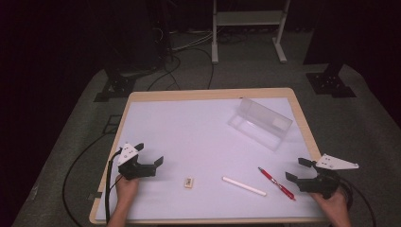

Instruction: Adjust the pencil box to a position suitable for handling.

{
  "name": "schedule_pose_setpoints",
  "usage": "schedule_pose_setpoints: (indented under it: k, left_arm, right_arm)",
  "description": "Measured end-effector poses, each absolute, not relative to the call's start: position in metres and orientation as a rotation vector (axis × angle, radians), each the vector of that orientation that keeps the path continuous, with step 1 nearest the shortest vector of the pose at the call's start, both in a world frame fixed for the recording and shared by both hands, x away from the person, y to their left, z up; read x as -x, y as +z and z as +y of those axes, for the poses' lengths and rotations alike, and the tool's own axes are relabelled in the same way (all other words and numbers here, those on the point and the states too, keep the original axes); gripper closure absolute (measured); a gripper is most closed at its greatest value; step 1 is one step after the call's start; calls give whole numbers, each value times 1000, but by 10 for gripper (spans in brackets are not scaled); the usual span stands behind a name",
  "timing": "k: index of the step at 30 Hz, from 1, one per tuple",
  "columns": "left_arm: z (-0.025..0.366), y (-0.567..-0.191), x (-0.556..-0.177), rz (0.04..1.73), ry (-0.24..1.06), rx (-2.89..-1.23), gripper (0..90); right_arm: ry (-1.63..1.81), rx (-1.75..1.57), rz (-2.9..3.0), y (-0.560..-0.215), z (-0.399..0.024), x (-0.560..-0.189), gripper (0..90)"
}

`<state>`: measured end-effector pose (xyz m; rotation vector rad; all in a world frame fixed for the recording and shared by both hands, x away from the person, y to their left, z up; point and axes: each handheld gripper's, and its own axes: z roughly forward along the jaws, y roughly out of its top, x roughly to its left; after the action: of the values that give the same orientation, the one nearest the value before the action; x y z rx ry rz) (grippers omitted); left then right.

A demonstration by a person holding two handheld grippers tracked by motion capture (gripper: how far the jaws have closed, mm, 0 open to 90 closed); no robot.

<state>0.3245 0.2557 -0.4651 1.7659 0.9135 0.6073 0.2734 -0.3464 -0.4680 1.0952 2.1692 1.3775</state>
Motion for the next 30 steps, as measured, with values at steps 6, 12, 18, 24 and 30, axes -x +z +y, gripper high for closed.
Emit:
schedule_pose_setpoints:
  k: [6, 12, 18, 24, 30]
  left_arm:
    - [255, -465, -324, 914, 605, -1774, 0]
    - [255, -465, -324, 908, 601, -1771, 0]
    - [255, -465, -324, 907, 600, -1772, 0]
    - [255, -465, -324, 904, 604, -1780, 0]
    - [255, -465, -324, 902, 606, -1780, 0]
  right_arm:
    - [1389, -1039, 2176, -456, -338, -274, 143]
    - [1375, -997, 2204, -440, -332, -285, 143]
    - [1331, -957, 2231, -422, -323, -300, 143]
    - [1301, -929, 2258, -412, -309, -319, 144]
    - [1268, -904, 2314, -407, -293, -339, 146]
